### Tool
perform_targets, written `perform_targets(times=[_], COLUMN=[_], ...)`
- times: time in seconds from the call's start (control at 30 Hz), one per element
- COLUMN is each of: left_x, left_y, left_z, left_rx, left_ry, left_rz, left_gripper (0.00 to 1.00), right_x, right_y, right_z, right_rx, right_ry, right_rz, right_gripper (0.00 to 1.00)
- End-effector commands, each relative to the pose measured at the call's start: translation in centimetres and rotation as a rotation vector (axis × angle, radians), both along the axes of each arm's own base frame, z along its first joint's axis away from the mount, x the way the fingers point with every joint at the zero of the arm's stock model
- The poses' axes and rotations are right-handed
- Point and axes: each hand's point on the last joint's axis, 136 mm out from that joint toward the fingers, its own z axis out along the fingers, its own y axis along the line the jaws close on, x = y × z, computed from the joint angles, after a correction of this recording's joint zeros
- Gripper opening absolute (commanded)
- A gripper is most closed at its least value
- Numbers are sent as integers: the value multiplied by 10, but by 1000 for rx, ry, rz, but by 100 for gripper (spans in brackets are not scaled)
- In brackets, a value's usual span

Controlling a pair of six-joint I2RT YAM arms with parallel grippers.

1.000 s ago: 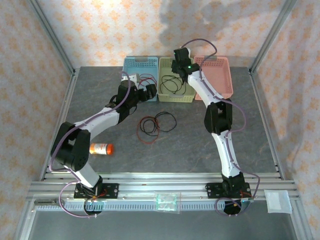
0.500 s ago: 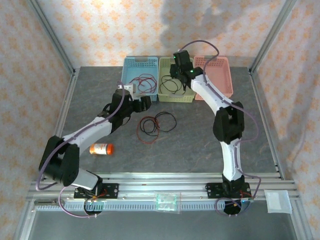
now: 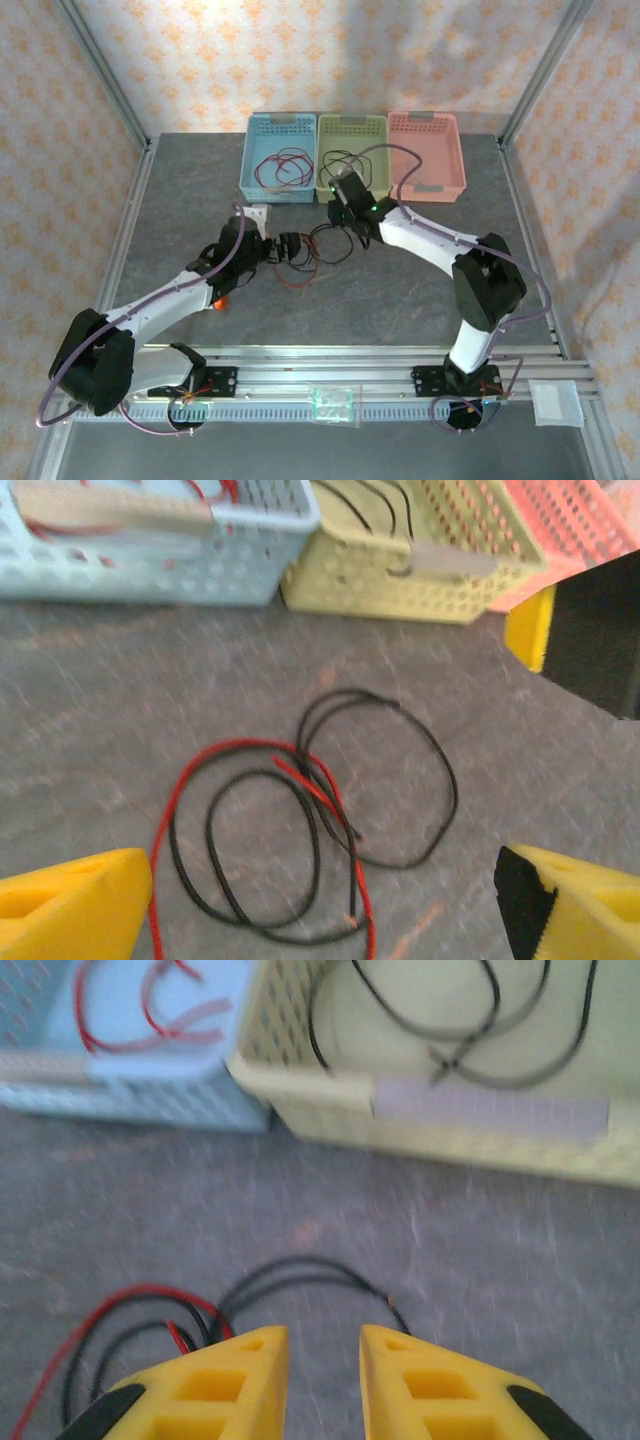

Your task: Untangle the cables

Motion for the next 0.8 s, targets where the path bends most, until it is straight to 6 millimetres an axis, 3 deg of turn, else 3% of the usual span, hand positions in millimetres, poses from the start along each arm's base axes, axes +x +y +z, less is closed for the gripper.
perform_targets(times=[0.0, 0.23, 0.5, 0.77], left_x=[-6, -15, -13, -6], left_y=[-12, -31, -42, -52], left_z=[2, -13, -24, -33], left_rx=[-72, -140, -269, -240], left_ry=[-36, -44, -51, -33], left_rz=[5, -16, -16, -28], left_gripper=[90, 91, 92, 94], right_x=[-13, -32, -25, -29], right_y=[-14, -26, -32, -42], right_z=[-4, -47, -67, -82], right_rx=[41, 63, -5, -56], right_ry=[10, 122, 140, 183], right_rz=[-119, -227, -281, -346], right_gripper=[25, 24, 24, 31])
